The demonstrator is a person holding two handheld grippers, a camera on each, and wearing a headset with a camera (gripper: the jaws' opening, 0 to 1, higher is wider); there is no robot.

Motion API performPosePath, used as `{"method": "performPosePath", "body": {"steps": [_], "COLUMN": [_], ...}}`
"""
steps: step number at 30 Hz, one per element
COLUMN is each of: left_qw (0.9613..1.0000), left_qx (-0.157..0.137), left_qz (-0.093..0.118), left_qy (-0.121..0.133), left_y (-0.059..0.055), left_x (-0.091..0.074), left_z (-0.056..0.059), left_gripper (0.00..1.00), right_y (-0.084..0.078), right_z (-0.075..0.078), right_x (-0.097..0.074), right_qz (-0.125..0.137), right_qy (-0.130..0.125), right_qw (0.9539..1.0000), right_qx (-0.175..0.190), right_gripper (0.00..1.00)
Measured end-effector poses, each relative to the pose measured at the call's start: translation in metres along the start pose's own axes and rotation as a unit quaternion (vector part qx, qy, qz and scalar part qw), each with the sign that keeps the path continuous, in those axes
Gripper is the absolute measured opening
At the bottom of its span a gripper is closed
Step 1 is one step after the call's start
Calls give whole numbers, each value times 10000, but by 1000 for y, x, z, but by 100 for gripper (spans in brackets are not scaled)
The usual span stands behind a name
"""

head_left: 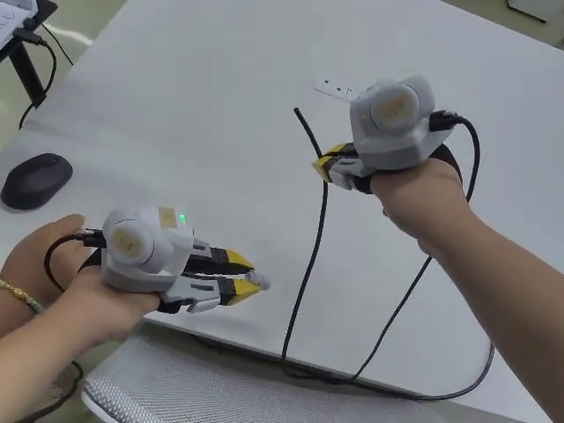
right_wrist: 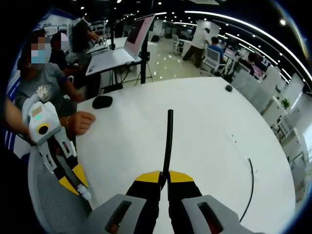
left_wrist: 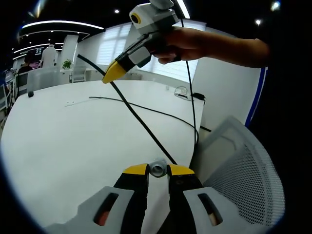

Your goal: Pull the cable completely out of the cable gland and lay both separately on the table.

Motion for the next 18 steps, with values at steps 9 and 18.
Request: {"method": "performPosePath", "body": {"steps": [9,18], "left_qw": [9999,9998], "left_qx": [-87,-159], "left_qz": [-2,-8], "left_qy": [56,119], "left_y": [-7,-15], "left_x": [-2,-5], "left_z": [-2,-5], "left_gripper": [15,15], "right_y": [41,66], "right_z": [8,3], "right_x": [25,44], "right_qz": [5,8], "right_qy": [20,130], "right_qw": [9995,9988], "right_qx": [-310,-475], "right_gripper": [0,0]}}
Point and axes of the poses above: the centre of the closed fingertips' face, and the gripper's own axes: x roughly forward along the fingers, z roughly to its right, y roughly out of its top, the point moved 1 cm from there along -x, roughly backward along the fingers, and after that the axes turned 9 degrees about -z, right-handed, at the moved point
